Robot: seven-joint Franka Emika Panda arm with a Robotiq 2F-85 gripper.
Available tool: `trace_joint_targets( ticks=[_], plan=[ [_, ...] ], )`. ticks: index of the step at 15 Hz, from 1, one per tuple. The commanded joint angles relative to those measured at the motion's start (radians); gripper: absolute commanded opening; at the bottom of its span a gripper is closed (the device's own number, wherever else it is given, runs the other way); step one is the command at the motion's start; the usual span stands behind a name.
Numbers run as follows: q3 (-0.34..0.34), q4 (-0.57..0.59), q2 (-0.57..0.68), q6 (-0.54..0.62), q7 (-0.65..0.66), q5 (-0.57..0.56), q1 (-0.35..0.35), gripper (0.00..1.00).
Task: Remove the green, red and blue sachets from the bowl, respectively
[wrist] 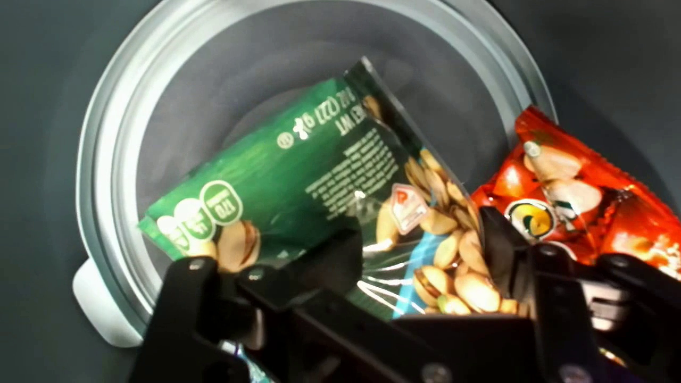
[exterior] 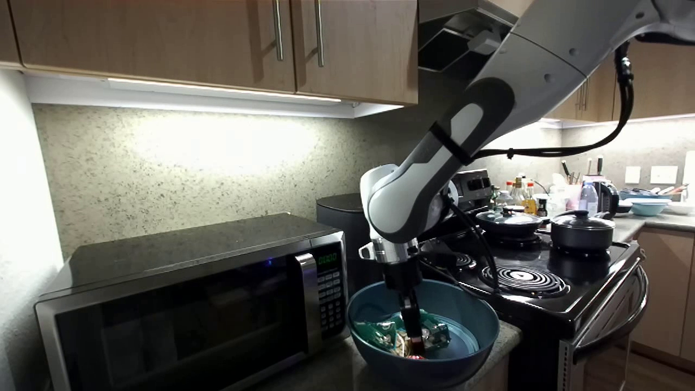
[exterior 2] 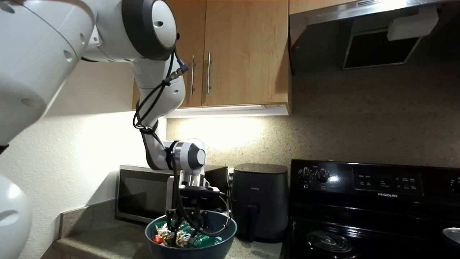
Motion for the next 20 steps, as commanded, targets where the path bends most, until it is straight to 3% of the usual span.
trace_joint_targets(
  ticks=[1, 5, 9, 14, 20],
  plan=[
    [0.024, 0.033, 0.027, -0.019, -0.051, 0.021, -0.029, 0.34],
    [0.032, 0.039, 0.024, -0.02, -0.052, 0.037, -0.038, 0.09],
    [0.033, 0.041, 0.01, -0.011, -0.046, 0.049, -0.043, 0.01],
    [0.014, -0.006, -0.122, 0.041, 0.051, 0.048, -0.046, 0.07],
    [-0.05, -0.106, -0.326, 0.155, 0.233, -0.009, -0.042, 0.06]
  ],
)
